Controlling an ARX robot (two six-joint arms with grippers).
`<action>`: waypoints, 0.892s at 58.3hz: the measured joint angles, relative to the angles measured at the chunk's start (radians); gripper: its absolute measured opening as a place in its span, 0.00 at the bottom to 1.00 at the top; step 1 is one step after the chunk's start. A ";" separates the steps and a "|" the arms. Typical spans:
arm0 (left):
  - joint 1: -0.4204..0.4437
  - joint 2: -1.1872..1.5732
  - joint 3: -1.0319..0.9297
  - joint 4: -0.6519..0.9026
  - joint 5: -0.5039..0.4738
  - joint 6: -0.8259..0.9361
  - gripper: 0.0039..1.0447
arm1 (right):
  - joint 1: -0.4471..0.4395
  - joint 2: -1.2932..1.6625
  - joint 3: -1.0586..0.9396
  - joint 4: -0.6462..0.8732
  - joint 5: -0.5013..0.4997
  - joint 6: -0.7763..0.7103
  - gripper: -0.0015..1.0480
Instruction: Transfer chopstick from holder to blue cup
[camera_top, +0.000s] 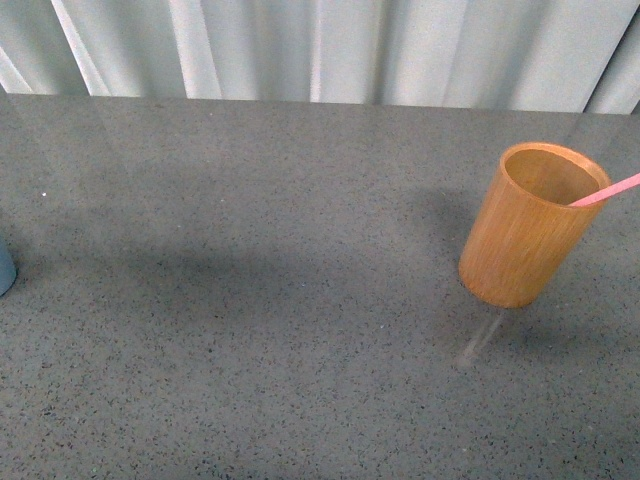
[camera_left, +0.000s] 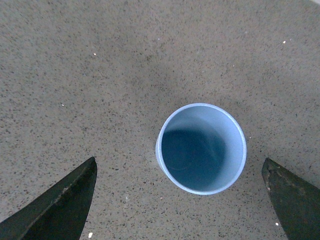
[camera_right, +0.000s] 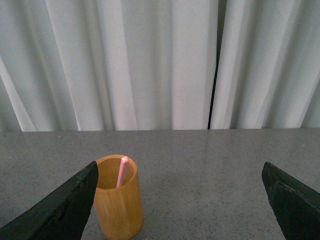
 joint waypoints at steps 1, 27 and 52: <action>-0.004 0.027 0.009 0.008 -0.005 0.001 0.94 | 0.000 0.000 0.000 0.000 0.000 0.000 0.90; 0.000 0.283 0.119 0.037 -0.103 -0.026 0.94 | 0.000 0.000 0.000 0.000 0.000 0.000 0.90; -0.022 0.410 0.161 0.014 -0.140 -0.036 0.60 | 0.000 0.000 0.000 0.000 0.000 0.000 0.90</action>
